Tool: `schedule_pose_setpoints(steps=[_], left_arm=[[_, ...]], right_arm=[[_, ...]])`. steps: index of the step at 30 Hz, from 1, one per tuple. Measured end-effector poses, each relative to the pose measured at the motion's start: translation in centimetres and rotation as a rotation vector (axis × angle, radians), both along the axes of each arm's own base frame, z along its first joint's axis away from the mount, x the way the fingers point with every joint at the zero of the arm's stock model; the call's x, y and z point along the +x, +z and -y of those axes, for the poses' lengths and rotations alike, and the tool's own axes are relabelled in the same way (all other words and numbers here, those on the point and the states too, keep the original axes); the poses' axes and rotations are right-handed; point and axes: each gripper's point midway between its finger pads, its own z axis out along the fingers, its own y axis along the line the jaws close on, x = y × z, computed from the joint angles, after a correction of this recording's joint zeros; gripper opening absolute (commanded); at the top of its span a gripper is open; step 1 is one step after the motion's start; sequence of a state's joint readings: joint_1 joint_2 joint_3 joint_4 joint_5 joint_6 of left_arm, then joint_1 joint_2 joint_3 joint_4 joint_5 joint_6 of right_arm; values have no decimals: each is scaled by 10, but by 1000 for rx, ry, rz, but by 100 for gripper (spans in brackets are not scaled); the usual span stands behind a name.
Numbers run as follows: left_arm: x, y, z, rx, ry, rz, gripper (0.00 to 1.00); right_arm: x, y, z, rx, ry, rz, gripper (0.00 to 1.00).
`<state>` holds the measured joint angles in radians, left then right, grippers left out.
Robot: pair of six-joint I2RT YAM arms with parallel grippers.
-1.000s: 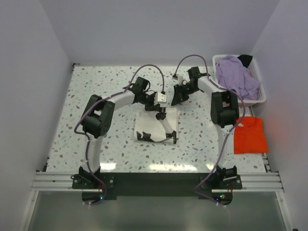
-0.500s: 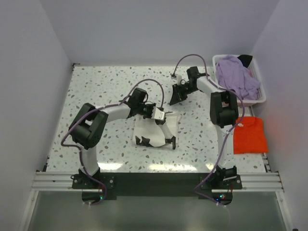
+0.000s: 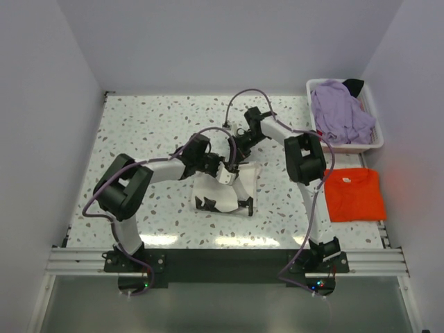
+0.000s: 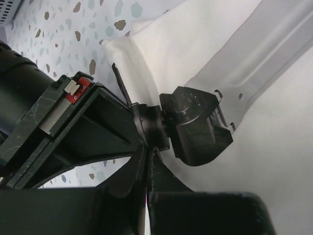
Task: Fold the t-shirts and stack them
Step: Fold the tshirt
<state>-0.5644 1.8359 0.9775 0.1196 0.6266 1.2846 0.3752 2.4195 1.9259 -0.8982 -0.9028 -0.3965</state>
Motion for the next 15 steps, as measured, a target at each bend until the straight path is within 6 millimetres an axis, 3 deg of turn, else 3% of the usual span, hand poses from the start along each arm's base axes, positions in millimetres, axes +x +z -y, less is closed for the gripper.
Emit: schedule_pose_setpoints(steps=[2, 15], left_arm=[[-1, 1, -1, -3, -5, 18, 0], [-4, 36, 2, -85, -43, 200, 0]], right_arm=[[-5, -8, 0, -1, 10, -36, 14], [-6, -10, -1, 9, 5, -130, 13]])
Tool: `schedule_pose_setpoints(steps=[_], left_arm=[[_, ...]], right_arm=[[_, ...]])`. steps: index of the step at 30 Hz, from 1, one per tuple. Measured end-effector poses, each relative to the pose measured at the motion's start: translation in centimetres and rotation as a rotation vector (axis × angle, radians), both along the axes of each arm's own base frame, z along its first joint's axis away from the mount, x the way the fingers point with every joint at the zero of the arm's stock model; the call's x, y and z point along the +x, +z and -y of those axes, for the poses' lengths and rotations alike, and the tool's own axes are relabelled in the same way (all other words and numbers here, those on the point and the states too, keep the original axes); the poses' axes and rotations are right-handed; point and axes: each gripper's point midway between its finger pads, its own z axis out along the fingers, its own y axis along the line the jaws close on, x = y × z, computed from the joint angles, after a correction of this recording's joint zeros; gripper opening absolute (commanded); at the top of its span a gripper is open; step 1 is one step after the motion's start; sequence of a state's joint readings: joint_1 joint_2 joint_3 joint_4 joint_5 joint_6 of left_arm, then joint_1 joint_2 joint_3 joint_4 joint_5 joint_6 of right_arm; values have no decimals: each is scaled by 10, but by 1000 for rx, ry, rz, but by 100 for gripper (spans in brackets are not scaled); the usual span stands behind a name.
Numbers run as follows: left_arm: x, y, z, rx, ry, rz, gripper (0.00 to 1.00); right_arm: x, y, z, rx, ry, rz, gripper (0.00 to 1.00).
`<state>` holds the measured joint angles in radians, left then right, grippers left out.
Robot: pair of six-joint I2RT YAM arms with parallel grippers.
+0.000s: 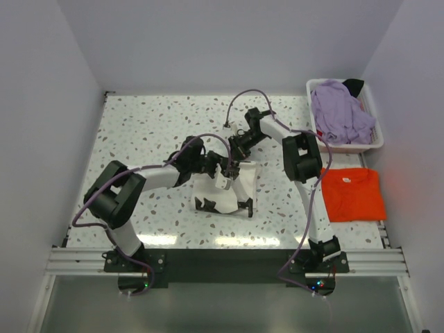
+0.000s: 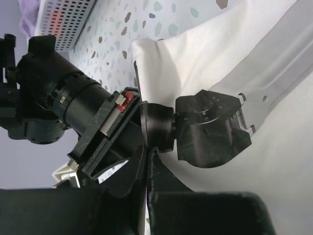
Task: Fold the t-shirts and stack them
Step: Fold the tshirt
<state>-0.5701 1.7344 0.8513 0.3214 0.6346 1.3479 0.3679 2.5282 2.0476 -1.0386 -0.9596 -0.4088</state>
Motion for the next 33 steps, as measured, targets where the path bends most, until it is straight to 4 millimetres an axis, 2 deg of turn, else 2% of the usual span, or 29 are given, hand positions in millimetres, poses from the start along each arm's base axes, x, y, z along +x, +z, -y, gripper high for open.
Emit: schedule_pose_setpoints(steps=[17, 20, 23, 24, 26, 27, 30, 33], left_arm=[[1, 18, 14, -55, -59, 87, 0], [4, 14, 16, -58, -59, 93, 0], [7, 1, 17, -50, -58, 81, 1], [8, -4, 17, -45, -57, 76, 5], [9, -12, 17, -35, -52, 72, 20], [10, -13, 17, -33, -51, 74, 31], [15, -12, 15, -31, -30, 86, 45], [20, -2, 9, -44, 17, 75, 51]], right_arm=[[-1, 0, 0, -2, 0, -6, 13], [-1, 0, 0, -2, 1, -7, 13], [-2, 0, 1, -2, 1, -8, 15], [-2, 0, 1, -2, 1, -9, 18], [-3, 1, 1, -2, 1, -14, 21], [-2, 1, 1, -3, -1, -14, 26], [3, 5, 3, -24, -2, 8, 36], [17, 10, 6, -59, -5, 78, 49]])
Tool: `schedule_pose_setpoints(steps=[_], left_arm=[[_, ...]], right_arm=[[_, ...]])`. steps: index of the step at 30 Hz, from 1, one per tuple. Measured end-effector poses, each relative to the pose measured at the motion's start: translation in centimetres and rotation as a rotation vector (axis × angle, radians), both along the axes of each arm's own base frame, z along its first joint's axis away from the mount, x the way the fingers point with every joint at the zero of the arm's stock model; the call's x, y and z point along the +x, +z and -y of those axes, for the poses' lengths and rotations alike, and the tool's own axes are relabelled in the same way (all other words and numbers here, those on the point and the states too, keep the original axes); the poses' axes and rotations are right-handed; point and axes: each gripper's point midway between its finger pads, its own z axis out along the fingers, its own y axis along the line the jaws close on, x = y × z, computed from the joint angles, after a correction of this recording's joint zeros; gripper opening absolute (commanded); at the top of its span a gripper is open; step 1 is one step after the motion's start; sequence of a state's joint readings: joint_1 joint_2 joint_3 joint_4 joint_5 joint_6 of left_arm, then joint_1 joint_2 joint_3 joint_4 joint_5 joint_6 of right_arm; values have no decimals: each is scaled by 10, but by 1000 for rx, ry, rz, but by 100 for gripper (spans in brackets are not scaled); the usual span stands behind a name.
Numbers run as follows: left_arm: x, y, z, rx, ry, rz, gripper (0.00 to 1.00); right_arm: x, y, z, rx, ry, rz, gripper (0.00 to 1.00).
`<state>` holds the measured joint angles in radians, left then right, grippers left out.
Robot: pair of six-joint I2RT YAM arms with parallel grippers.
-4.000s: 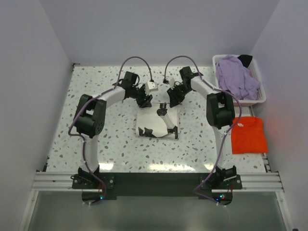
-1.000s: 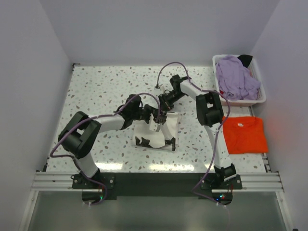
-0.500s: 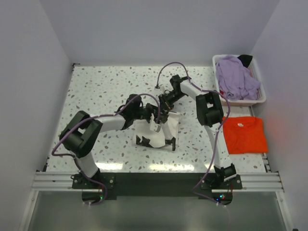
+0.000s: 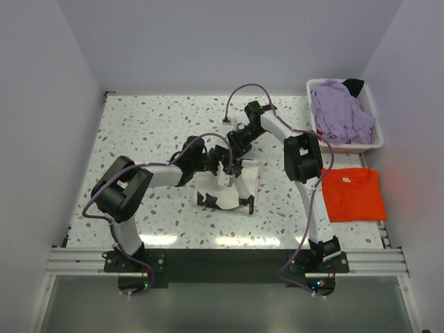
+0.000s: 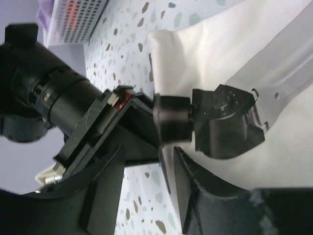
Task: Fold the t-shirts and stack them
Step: Fold the tshirt
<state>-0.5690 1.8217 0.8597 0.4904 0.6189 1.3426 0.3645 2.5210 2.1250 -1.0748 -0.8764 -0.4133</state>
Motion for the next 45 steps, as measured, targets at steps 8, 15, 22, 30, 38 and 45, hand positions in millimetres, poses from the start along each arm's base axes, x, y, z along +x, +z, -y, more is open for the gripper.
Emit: schedule_pose_setpoints(steps=[8, 15, 22, 30, 38, 45], left_arm=[[39, 90, -41, -173, 269, -255, 60], [76, 94, -80, -286, 495, -713, 71], [64, 1, -107, -216, 677, -1195, 75], [52, -25, -110, -150, 733, -1332, 74], [55, -41, -112, -110, 754, -1358, 72], [48, -47, -113, -85, 754, -1389, 56]], right_arm=[[56, 39, 35, -121, -54, 297, 72], [59, 101, 72, -119, -136, 390, 67], [13, 74, 81, -175, -92, 255, 61], [-4, 31, 92, -250, -43, 172, 51], [-4, 21, 97, -275, -20, 174, 24], [-3, 20, 100, -287, -1, 190, 4]])
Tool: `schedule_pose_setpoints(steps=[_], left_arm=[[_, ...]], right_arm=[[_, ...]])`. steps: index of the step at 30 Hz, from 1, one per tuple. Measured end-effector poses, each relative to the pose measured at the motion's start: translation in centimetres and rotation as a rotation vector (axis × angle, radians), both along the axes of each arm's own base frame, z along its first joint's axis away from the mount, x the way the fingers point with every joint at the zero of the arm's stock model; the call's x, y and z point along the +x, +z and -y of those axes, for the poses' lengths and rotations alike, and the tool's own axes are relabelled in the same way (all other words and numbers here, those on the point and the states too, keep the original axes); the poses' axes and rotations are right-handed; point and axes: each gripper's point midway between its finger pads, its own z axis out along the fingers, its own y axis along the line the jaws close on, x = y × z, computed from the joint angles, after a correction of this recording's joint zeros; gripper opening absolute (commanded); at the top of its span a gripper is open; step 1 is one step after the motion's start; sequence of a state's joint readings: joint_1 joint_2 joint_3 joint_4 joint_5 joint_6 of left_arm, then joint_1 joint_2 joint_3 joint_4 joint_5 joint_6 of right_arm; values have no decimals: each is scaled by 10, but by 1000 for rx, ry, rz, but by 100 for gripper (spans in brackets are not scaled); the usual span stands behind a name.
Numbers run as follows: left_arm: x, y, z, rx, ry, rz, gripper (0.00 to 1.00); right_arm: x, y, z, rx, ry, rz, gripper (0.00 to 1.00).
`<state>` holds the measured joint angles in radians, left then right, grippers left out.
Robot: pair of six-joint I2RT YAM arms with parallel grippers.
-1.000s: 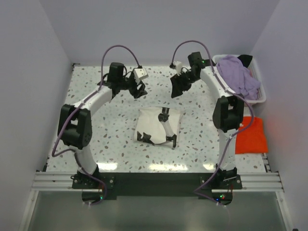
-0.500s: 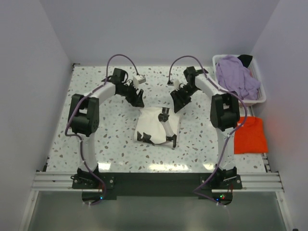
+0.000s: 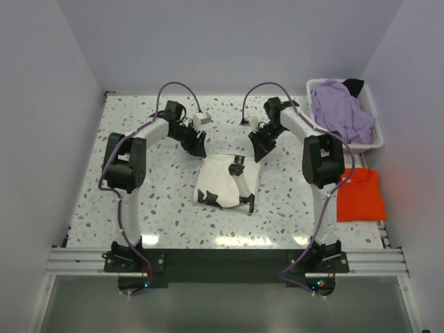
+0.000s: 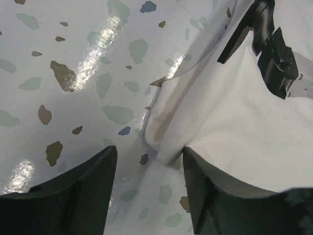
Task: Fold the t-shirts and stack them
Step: Fold the tshirt
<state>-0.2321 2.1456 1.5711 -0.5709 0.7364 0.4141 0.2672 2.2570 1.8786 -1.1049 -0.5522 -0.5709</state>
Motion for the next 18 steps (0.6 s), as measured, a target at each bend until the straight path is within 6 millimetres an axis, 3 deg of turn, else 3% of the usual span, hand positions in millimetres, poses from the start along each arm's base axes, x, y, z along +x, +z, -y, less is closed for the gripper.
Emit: schedule_pose_setpoints(steps=[1, 2, 4, 5, 8, 17, 18], left_arm=[[0, -1, 0, 0, -3, 1, 52], [0, -1, 0, -3, -5, 0, 39], [0, 1, 2, -13, -11, 3, 26], [0, 2, 4, -21, -9, 2, 15], [4, 6, 7, -43, -1, 8, 0], [34, 12, 10, -54, 121, 59, 0], [38, 11, 10, -52, 134, 67, 0]], right_arm=[[0, -1, 1, -6, 1, 3, 1], [1, -1, 2, -11, 4, 6, 0], [3, -2, 3, -20, 5, 14, 0], [4, -3, 4, -26, 5, 22, 0], [12, -6, 6, -44, 3, 46, 0], [57, -20, 8, -82, -16, 177, 0], [63, -20, 8, -86, -20, 199, 9]])
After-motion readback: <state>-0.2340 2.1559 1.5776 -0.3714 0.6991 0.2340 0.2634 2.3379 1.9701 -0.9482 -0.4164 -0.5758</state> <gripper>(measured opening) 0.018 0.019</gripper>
